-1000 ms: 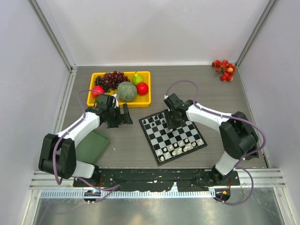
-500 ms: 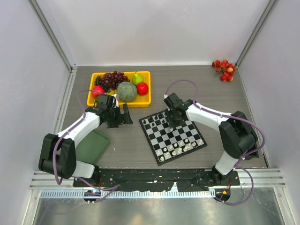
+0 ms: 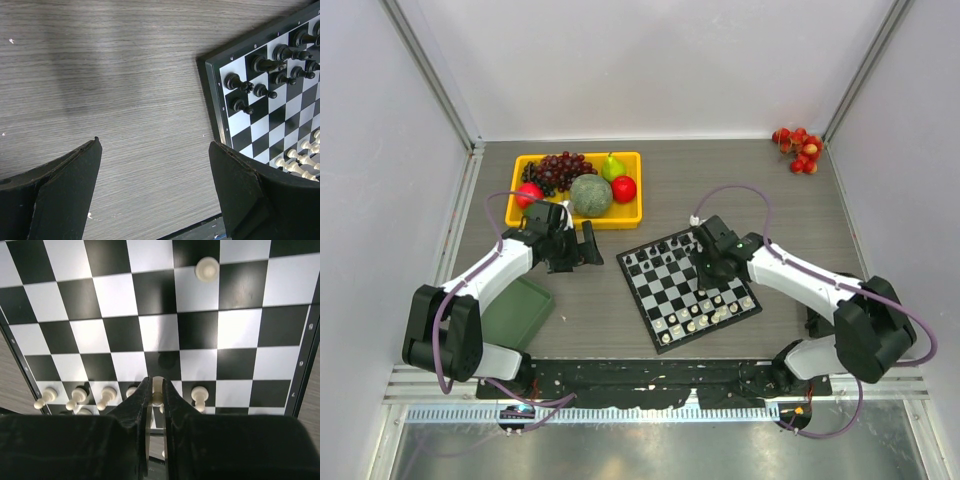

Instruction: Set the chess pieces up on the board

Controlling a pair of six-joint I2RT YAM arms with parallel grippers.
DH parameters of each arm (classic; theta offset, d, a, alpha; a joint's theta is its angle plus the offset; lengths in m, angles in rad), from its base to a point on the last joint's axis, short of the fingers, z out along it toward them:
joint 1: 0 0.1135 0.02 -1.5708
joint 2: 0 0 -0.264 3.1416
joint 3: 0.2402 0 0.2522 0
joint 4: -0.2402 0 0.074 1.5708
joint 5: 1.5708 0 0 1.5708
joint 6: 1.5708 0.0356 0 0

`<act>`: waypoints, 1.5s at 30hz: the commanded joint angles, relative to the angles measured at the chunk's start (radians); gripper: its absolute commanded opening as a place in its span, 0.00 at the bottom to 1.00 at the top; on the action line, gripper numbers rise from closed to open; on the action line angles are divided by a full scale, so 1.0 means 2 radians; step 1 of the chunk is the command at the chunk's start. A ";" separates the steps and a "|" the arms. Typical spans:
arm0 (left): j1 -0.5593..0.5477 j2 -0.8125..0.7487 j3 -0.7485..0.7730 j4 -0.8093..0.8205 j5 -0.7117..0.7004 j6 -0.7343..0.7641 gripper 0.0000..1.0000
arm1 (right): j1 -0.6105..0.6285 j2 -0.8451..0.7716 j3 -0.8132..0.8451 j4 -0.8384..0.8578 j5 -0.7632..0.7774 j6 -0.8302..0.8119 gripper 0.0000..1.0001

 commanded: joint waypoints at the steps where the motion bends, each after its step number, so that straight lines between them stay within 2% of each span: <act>1: -0.001 0.001 0.017 0.017 0.008 -0.002 0.95 | 0.001 -0.038 -0.020 -0.007 -0.003 0.021 0.13; 14: -0.001 -0.004 0.019 0.008 0.006 0.000 0.95 | -0.011 -0.042 -0.014 -0.015 0.037 0.025 0.13; 25: -0.001 0.000 0.022 0.007 0.004 0.001 0.95 | -0.073 -0.063 -0.048 -0.012 0.039 0.011 0.14; 37: -0.001 0.002 0.020 0.009 0.006 0.001 0.95 | -0.080 -0.068 -0.085 -0.012 0.040 0.028 0.13; 45: -0.001 0.003 0.019 0.012 0.005 0.001 0.95 | -0.081 -0.059 -0.073 -0.004 0.039 0.022 0.19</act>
